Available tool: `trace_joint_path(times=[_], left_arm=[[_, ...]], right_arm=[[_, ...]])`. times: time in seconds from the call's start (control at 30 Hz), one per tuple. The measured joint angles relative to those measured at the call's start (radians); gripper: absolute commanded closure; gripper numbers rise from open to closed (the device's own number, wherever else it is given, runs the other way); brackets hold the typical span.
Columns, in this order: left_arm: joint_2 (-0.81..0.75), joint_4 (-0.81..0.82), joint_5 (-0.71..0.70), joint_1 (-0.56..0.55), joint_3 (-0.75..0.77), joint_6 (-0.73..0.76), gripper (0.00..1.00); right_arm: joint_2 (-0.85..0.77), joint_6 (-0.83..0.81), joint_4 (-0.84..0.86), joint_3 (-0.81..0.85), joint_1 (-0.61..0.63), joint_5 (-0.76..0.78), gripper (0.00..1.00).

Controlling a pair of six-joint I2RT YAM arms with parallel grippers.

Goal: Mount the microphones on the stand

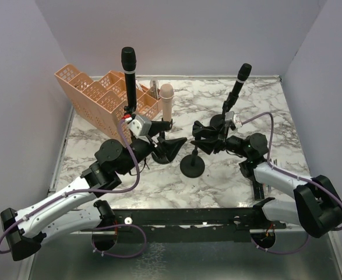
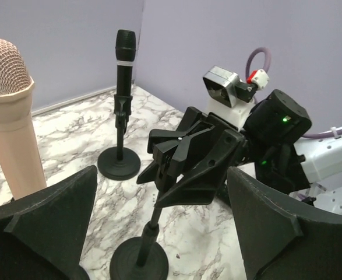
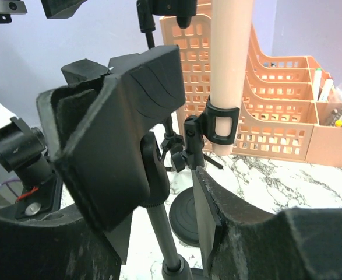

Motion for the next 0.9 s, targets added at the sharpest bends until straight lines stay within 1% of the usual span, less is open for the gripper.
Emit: trace_joint_path(times=[0.17, 0.3, 0.43, 0.5, 0.7, 0.9], left_arm=[[0.067, -0.083, -0.013, 0.0, 0.074, 0.051, 0.01], [0.144, -0.148, -0.018, 0.0, 0.135, 0.116, 0.01], [0.198, -0.183, 0.0, 0.002, 0.164, 0.188, 0.01], [0.221, -0.185, 0.039, 0.012, 0.179, 0.228, 0.01], [0.285, -0.174, 0.234, 0.058, 0.22, 0.337, 0.01], [0.378, -0.148, 0.435, 0.141, 0.288, 0.386, 0.01]], right_arm=[[-0.065, 0.031, -0.046, -0.036, 0.0, 0.07, 0.47], [-0.157, 0.048, -0.13, -0.066, 0.0, 0.122, 0.47], [-0.27, 0.058, -0.248, -0.087, 0.0, 0.175, 0.47], [-0.332, 0.072, -0.303, -0.102, 0.0, 0.213, 0.47], [-0.48, 0.143, -0.468, -0.126, 0.001, 0.318, 0.49], [-0.585, 0.228, -0.576, -0.126, 0.001, 0.357, 0.49]])
